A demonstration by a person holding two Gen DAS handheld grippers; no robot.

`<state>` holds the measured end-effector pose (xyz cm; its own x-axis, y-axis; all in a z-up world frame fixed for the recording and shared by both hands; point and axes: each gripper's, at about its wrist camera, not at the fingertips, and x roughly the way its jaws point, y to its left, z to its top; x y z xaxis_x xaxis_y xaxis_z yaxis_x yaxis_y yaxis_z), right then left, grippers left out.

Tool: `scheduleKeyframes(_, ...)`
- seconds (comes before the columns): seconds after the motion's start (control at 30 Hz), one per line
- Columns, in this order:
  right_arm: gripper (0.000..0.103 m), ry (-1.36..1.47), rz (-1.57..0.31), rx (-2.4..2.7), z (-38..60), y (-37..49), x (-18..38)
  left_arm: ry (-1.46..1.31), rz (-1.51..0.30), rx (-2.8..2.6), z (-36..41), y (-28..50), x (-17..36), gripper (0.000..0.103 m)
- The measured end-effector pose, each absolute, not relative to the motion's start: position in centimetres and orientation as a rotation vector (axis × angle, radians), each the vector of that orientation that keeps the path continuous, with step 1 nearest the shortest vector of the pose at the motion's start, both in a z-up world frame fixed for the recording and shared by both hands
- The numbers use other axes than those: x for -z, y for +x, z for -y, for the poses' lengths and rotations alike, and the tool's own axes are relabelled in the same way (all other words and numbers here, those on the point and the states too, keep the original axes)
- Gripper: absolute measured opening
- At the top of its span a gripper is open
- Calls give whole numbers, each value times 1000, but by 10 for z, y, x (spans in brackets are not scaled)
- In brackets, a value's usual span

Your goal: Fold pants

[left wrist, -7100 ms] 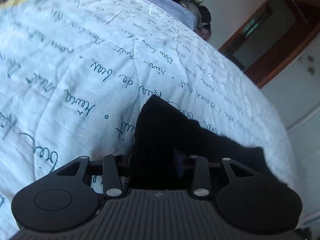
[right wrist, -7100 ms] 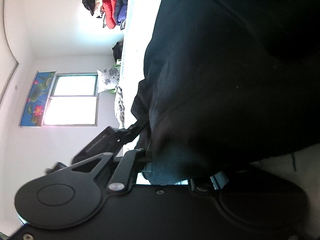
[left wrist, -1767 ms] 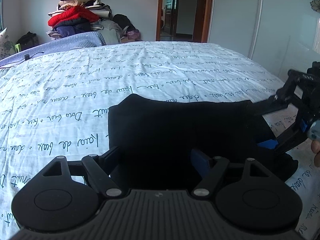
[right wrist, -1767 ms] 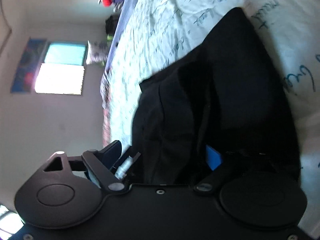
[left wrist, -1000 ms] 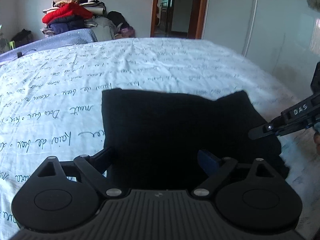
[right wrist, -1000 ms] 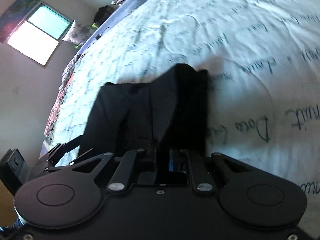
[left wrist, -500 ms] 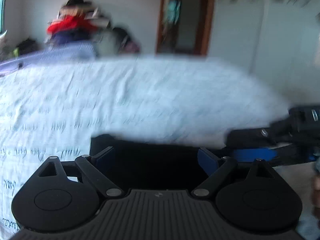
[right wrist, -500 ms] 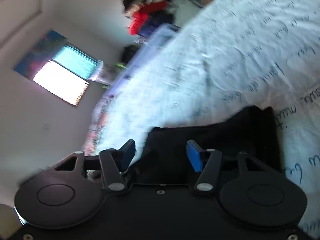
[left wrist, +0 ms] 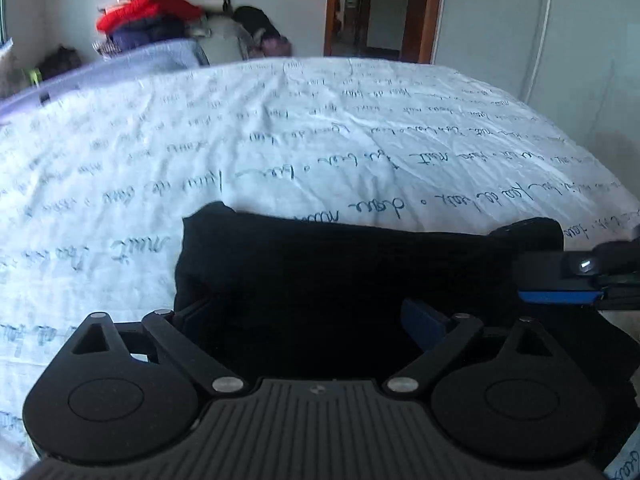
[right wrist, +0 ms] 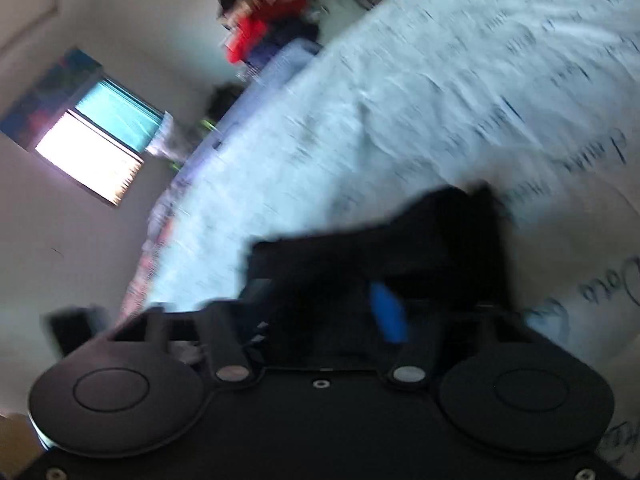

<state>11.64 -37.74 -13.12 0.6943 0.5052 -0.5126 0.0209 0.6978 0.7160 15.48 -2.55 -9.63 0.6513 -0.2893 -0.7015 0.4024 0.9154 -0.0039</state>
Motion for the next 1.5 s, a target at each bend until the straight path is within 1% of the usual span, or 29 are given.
scheduleKeyframes(0.03, 38, 740, -760, -298, 379, 111, 126, 149, -768, 393, 25, 150, 91, 95)
scheduleKeyframes(0.07, 40, 735, -746, -301, 378, 102, 118, 134, -766, 395, 23, 145, 85, 96)
scheduleKeyframes(0.13, 63, 685, -679, -319, 374, 85, 99, 112, -753, 388, 16, 136, 78, 97)
scheduleKeyframes(0.2, 68, 603, -641, -304, 366, 72, 91, 108, -747, 376, 13, 129, 79, 97)
scheduleKeyframes(0.27, 68, 573, -699, -287, 360, 70, 107, 137, -756, 360, 12, 128, 91, 99)
scheduleKeyframes(0.3, 67, 586, -727, -276, 363, 71, 120, 166, -749, 356, 14, 127, 97, 99)
scheduleKeyframes(0.33, 65, 607, -714, -276, 367, 70, 127, 192, -725, 346, 15, 122, 96, 99)
scheduleKeyframes(0.43, 66, 653, -691, -270, 370, 64, 112, 175, -720, 339, 10, 111, 86, 98)
scheduleKeyframes(0.53, 68, 653, -628, -296, 369, 57, 93, 155, -715, 331, 1, 101, 83, 99)
scheduleKeyframes(0.6, 74, 650, -644, -305, 364, 56, 98, 167, -736, 320, -1, 102, 93, 102)
scheduleKeyframes(0.67, 73, 645, -720, -285, 360, 64, 115, 119, -760, 318, -8, 105, 101, 103)
scheduleKeyframes(0.7, 73, 653, -725, -287, 361, 65, 123, 86, -776, 312, -13, 107, 102, 103)
scheduleKeyframes(0.8, 73, 692, -707, -282, 365, 60, 111, 65, -793, 305, -19, 107, 98, 103)
scheduleKeyframes(0.87, 74, 676, -658, -304, 364, 55, 98, 88, -781, 309, -18, 106, 98, 103)
scheduleKeyframes(0.93, 77, 624, -668, -288, 359, 58, 96, 81, -784, 305, -17, 106, 101, 103)
scheduleKeyframes(1.0, 77, 605, -737, -266, 357, 66, 114, 76, -782, 304, -16, 106, 102, 103)
scheduleKeyframes(1.03, 77, 618, -731, -273, 359, 66, 121, 83, -778, 302, -15, 105, 102, 103)
scheduleKeyframes(1.13, 78, 646, -730, -268, 363, 65, 109, 86, -775, 302, -16, 104, 100, 103)
scheduleKeyframes(1.3, 78, 622, -649, -279, 365, 53, 86, 87, -767, 281, -16, 102, 92, 102)
scheduleKeyframes(1.5, 79, 631, -673, -273, 368, 54, 93, 110, -785, 274, -12, 102, 86, 102)
